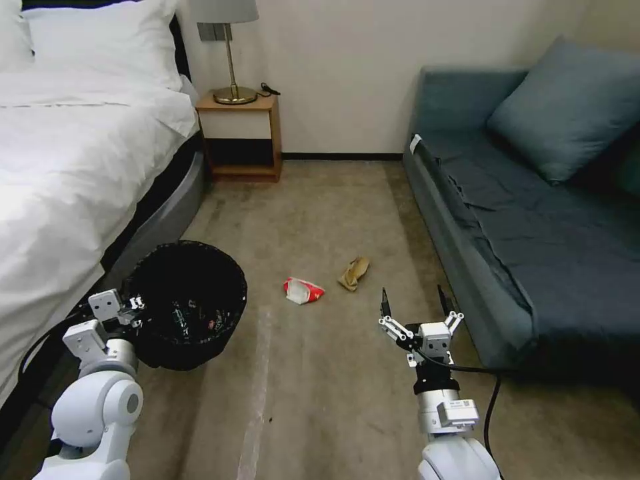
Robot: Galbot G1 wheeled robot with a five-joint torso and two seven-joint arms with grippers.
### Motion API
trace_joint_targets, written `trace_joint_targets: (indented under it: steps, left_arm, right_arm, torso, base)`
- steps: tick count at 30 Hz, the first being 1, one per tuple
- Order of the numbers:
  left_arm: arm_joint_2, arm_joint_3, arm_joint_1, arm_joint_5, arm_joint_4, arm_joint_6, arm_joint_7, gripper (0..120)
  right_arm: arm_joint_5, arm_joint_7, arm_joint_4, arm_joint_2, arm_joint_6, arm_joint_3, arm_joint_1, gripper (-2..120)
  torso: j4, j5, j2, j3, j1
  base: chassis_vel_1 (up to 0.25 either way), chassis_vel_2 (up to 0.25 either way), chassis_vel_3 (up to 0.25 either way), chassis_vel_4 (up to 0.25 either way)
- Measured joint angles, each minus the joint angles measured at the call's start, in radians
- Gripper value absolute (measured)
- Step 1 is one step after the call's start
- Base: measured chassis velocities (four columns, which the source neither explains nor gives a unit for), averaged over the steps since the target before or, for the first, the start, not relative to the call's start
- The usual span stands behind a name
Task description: Pick up the trash bin, then pick up the garbage on the floor and place it into the trash bin.
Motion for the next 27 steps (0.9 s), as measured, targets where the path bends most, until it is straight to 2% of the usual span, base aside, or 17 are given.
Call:
trace_joint_targets:
  steps: [27]
  left_arm:
    - [0.01, -0.001, -0.033, -0.001, 0.034, 0.002, -0.002, 4]
  right_arm:
    - [0.019, 0.006, -0.052, -0.01, -0.011, -0.017, 0.044, 100]
  torso:
    - [-0.0001, 0.0006, 0.0, 0.0, 0.0]
  base:
    - [-0.201, 0.204, 0.205, -0.203]
